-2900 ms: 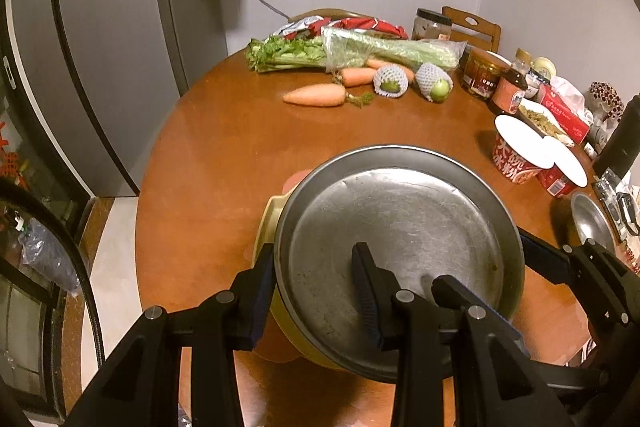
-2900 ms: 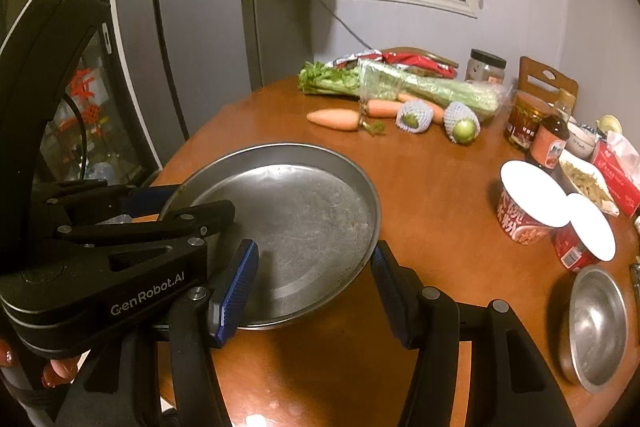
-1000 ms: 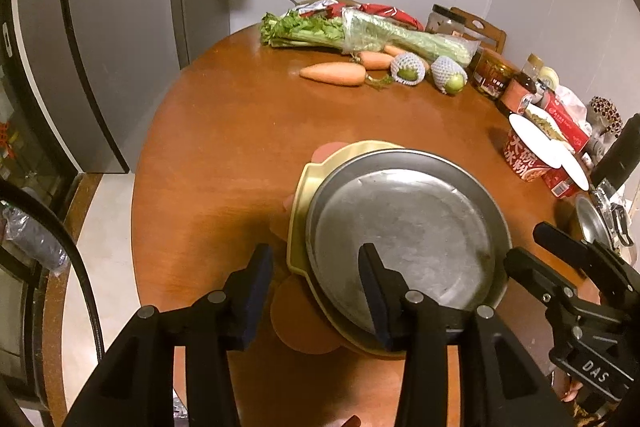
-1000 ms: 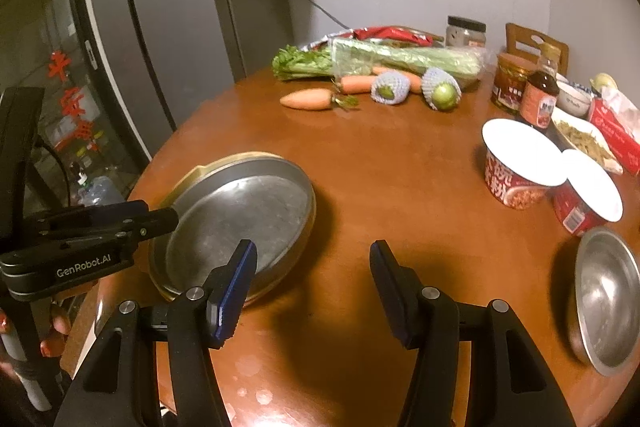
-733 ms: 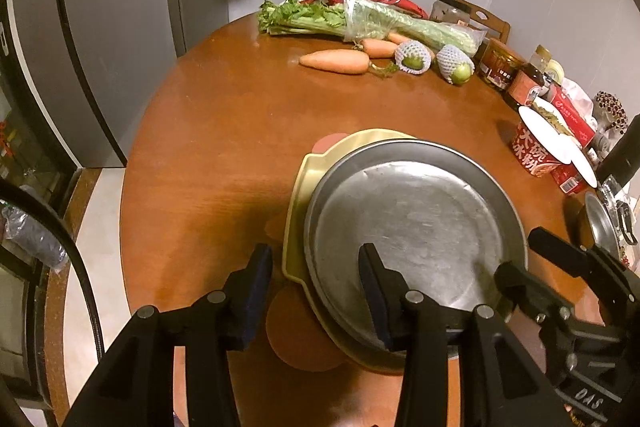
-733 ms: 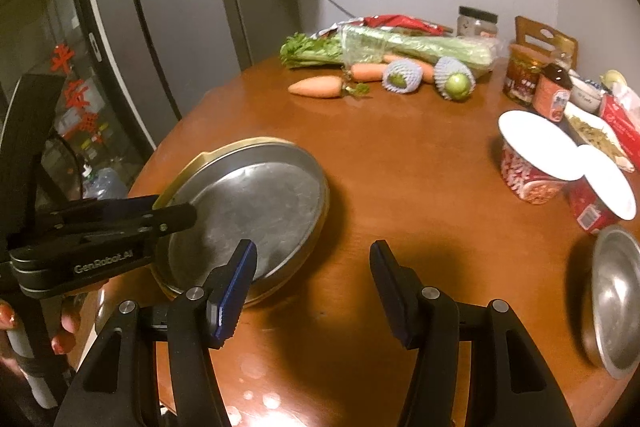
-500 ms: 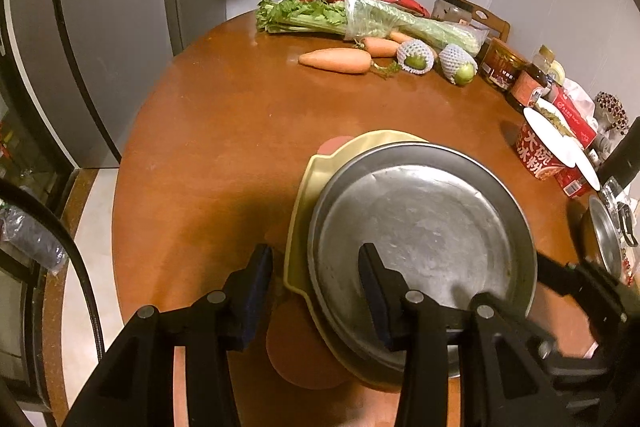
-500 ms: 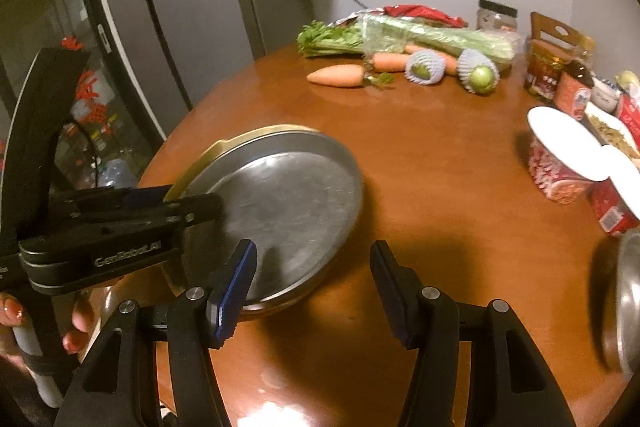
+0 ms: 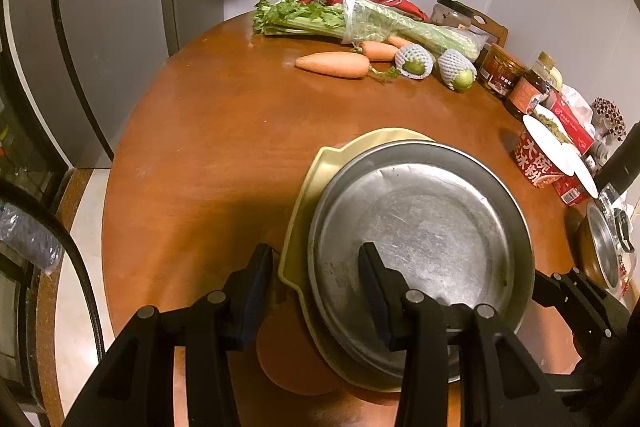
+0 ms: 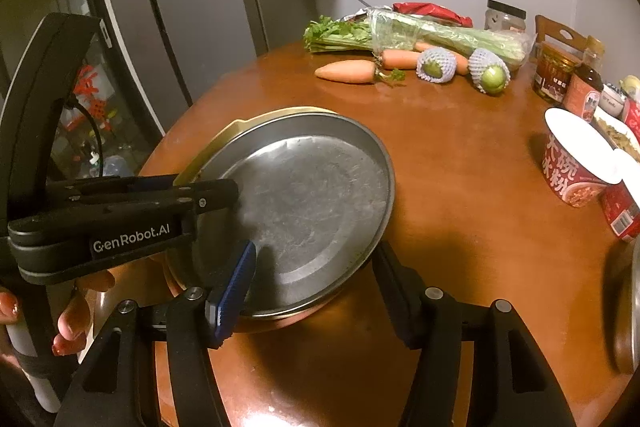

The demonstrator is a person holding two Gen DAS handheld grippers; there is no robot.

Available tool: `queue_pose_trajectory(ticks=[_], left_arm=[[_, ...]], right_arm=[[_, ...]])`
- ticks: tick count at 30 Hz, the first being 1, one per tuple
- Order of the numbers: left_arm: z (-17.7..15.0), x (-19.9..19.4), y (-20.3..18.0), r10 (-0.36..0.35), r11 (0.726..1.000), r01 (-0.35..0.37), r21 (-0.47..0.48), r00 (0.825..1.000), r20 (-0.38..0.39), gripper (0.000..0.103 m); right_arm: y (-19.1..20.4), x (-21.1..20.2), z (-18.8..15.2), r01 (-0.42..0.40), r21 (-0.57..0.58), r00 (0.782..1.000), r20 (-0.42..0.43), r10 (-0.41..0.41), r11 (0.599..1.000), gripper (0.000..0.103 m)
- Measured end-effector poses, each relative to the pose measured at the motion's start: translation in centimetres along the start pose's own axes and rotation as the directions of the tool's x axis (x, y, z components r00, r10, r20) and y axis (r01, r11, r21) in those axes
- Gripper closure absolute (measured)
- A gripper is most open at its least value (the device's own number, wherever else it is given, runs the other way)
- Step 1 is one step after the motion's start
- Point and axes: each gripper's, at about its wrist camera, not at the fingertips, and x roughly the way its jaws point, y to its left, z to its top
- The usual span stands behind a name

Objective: Organize plates and bowls
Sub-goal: 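Lower the grey tray with the left gripper onto the yellow plate stack, then open the left gripper to release the tray rim and withdraw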

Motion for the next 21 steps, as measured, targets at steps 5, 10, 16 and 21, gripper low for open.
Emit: queue_pose_trajectory(ticks=[5, 10, 16, 21], left_arm=[[0.1, 0.0, -0.8, 0.011, 1.000, -0.010, 0.019, 1.000, -0.012, 0.058], [-0.4, -1.0, -0.6, 0.138, 0.989, -0.138, 0.052, 0.990, 0.011, 0.058], [-1.1, -0.9, 0.9, 0.068, 0.997, -0.069, -0.018, 0.997, -0.036, 0.056], [-1.0, -0.6, 0.7, 0.042, 0.998, -0.044, -0.035, 0.998, -0.049, 0.056]], right_arm=[[-0.4, 0.1, -0.1, -0.003, 0.008, 1.000, 0.002, 0.003, 1.000, 0.040], [-0.6, -0.1, -0.2, -0.021, 0.014, 1.000, -0.005, 0.021, 1.000, 0.040], [-0.6, -0.1, -0.3, -0.023, 0.012, 1.000, -0.016, 0.023, 1.000, 0.040], [-0.3, -0.3, -0.3, -0.015, -0.003, 1.000, -0.008, 0.015, 1.000, 0.040]])
